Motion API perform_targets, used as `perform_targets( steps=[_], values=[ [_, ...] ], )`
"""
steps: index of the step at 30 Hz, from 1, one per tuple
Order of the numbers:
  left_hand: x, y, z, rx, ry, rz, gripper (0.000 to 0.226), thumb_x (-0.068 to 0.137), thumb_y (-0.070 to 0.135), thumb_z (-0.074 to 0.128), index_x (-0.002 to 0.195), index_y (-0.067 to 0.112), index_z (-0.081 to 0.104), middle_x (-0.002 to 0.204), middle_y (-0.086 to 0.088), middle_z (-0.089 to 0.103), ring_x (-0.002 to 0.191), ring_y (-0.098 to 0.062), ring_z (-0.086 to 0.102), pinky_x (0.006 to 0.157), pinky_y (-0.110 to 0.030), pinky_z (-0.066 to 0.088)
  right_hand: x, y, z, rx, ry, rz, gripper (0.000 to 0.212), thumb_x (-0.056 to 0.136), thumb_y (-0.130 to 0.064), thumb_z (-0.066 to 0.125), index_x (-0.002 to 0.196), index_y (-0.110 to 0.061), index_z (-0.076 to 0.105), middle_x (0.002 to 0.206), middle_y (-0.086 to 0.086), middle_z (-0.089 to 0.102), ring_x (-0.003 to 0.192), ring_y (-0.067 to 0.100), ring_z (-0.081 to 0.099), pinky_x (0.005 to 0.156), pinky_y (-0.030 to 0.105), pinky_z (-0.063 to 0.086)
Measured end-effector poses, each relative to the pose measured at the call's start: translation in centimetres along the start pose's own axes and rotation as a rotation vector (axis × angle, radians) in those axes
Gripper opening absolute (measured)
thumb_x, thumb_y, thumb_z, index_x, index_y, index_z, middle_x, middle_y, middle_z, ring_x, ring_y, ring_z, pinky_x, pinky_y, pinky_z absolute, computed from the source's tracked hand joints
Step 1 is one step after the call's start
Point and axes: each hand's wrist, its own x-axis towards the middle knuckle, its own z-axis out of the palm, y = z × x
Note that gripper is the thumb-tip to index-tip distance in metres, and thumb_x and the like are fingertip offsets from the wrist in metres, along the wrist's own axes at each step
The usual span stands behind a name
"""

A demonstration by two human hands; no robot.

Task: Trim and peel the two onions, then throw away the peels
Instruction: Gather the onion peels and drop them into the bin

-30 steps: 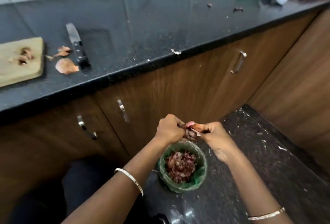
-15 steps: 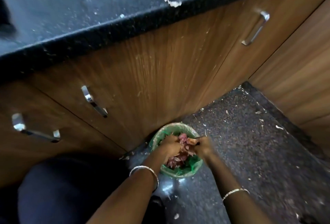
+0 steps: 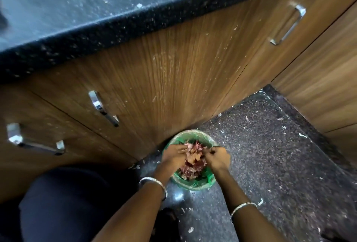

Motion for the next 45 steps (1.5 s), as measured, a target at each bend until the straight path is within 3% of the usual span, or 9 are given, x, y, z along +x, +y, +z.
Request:
perform_targets(
  steps=[5, 9, 13, 16, 22, 26, 33, 39, 45],
  values=[
    [-1.6, 1.5, -0.4, -0.017, 0.104, 0.07, 0.017, 0.071, 0.012, 0.067, 0.078, 0.024, 0.077, 0.101, -0.008, 0.078, 0.103, -0.026, 0.071, 0.1, -0.036, 0.054, -4.5, -4.2, -1.6, -0.016, -0.109, -0.155, 0.027, 0.088, -0.015, 0.067, 0.112, -0.023, 0.075, 0.103, 0.002, 0.077, 0.096, 0.022, 0.069, 0.086, 0.028, 0.053],
    [-5.5, 3.9, -1.9, 0.025, 0.19, 0.17, 0.022, 0.088, 0.007, 0.065, 0.103, 0.015, 0.08, 0.105, -0.003, 0.076, 0.105, -0.022, 0.069, 0.099, -0.029, 0.052, -7.1, -6.5, -2.7, 0.044, -0.022, -0.22, 0.017, 0.093, -0.015, 0.066, 0.105, -0.018, 0.078, 0.102, 0.002, 0.077, 0.089, 0.018, 0.066, 0.076, 0.025, 0.047],
    [-9.0, 4.9, -4.4, 0.0, 0.26, 0.284, 0.019, 0.091, 0.007, 0.067, 0.102, 0.017, 0.079, 0.096, 0.001, 0.076, 0.096, -0.013, 0.069, 0.098, -0.024, 0.051, -11.0, -9.6, -4.4, 0.246, 0.08, -0.315, 0.015, 0.098, -0.02, 0.063, 0.097, -0.015, 0.077, 0.091, -0.001, 0.072, 0.095, 0.022, 0.067, 0.08, 0.026, 0.044],
    [-11.8, 5.7, -6.7, -0.041, 0.294, 0.346, 0.017, 0.09, 0.011, 0.07, 0.096, 0.025, 0.078, 0.085, 0.005, 0.072, 0.09, -0.017, 0.07, 0.093, -0.025, 0.054, -14.7, -12.4, -5.7, 0.353, 0.099, -0.341, 0.036, 0.105, -0.03, 0.05, 0.084, -0.015, 0.077, 0.078, -0.007, 0.068, 0.079, 0.015, 0.064, 0.079, 0.032, 0.047],
    [-17.8, 6.9, -12.3, -0.074, 0.394, 0.511, 0.029, 0.089, 0.011, 0.068, 0.079, 0.038, 0.07, 0.076, 0.01, 0.072, 0.092, -0.026, 0.074, 0.085, -0.038, 0.061, -22.6, -17.8, -6.6, 0.473, 0.042, -0.582, 0.036, 0.087, 0.007, 0.045, 0.095, -0.019, 0.069, 0.09, 0.006, 0.075, 0.078, 0.017, 0.072, 0.076, 0.036, 0.061],
    [-21.8, 7.9, -16.2, -0.064, 0.465, 0.622, 0.023, 0.09, 0.009, 0.069, 0.094, 0.031, 0.075, 0.082, 0.01, 0.073, 0.083, -0.013, 0.072, 0.088, -0.036, 0.06, -27.5, -21.4, -7.1, 0.397, 0.115, -0.891, 0.024, 0.085, -0.005, 0.062, 0.088, -0.025, 0.075, 0.082, -0.008, 0.074, 0.081, 0.008, 0.07, 0.079, 0.032, 0.058],
    [-29.5, 8.5, -22.0, -0.062, 0.572, 0.715, 0.019, 0.093, 0.013, 0.068, 0.108, 0.025, 0.072, 0.095, 0.005, 0.074, 0.089, -0.011, 0.071, 0.085, -0.036, 0.062, -35.5, -29.5, -9.2, 0.362, 0.174, -1.209, 0.023, 0.092, -0.006, 0.057, 0.093, -0.02, 0.075, 0.089, -0.008, 0.074, 0.086, 0.008, 0.069, 0.08, 0.024, 0.054],
    [-34.3, 8.5, -27.4, -0.079, 0.745, 0.746, 0.013, 0.094, 0.013, 0.068, 0.102, 0.023, 0.072, 0.086, 0.002, 0.073, 0.079, -0.019, 0.074, 0.076, -0.041, 0.064, -38.3, -34.8, -9.1, 0.006, -0.019, -1.245, 0.035, 0.093, -0.005, 0.056, 0.122, -0.015, 0.072, 0.121, 0.002, 0.072, 0.111, 0.015, 0.064, 0.091, 0.02, 0.046],
    [-35.9, 7.7, -33.7, -0.083, 1.013, 0.689, 0.024, 0.09, 0.009, 0.068, 0.082, 0.032, 0.068, 0.081, 0.0, 0.075, 0.076, -0.023, 0.073, 0.077, -0.045, 0.062, -39.1, -39.5, -6.4, -0.172, -0.125, -1.275, 0.046, 0.089, -0.002, 0.055, 0.132, -0.015, 0.064, 0.128, 0.005, 0.068, 0.11, 0.023, 0.067, 0.093, 0.037, 0.058]
  ],
)
